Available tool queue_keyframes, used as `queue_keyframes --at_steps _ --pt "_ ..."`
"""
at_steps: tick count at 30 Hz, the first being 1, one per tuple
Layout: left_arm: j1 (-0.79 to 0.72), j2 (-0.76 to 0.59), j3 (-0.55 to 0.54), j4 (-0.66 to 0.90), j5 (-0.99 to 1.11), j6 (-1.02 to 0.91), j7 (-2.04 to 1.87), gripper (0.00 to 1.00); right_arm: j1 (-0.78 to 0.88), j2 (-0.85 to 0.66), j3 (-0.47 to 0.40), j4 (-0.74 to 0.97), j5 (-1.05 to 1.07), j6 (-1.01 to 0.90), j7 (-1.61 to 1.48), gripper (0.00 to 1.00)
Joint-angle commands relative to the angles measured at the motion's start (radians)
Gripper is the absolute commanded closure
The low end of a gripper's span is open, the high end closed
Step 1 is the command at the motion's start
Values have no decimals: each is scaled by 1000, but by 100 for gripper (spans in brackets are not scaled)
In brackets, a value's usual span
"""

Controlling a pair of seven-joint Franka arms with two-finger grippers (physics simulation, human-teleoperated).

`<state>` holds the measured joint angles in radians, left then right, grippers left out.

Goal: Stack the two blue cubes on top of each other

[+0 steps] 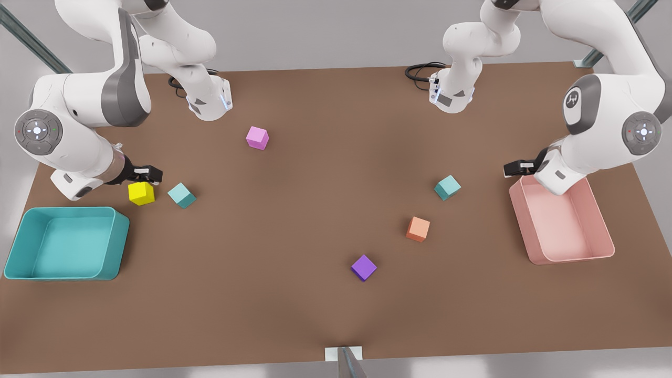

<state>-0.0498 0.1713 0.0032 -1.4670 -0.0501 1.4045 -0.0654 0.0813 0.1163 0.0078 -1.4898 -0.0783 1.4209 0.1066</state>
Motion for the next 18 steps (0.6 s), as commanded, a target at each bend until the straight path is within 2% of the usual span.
queue_keyframes --at_steps 1,4,5,7,9,11,14,18 --pt "-1 -9 -2 2 3 -13 -5 0 0 0 0 2 -1 -2 11 0" --pt "-5 -13 -15 33 6 -21 -7 0 0 82 1 103 -34 -34 16 0" --pt "-2 -9 -12 34 7 -18 -7 0 -14 94 -2 91 -18 -39 62 0" --pt "2 -10 -12 40 7 -18 -7 0 -3 121 9 57 -3 -36 429 0" --pt "4 -10 -11 56 4 -18 -7 0 22 121 9 16 2 -13 530 0" --pt "33 2 -5 53 6 -18 -7 0 22 106 9 -64 -1 23 604 0" --pt "14 20 -12 53 -10 -15 -22 0 23 65 9 -214 2 196 628 0" --pt "5 42 -14 53 -31 -15 -21 0 6 -47 -5 -582 3 550 636 0"
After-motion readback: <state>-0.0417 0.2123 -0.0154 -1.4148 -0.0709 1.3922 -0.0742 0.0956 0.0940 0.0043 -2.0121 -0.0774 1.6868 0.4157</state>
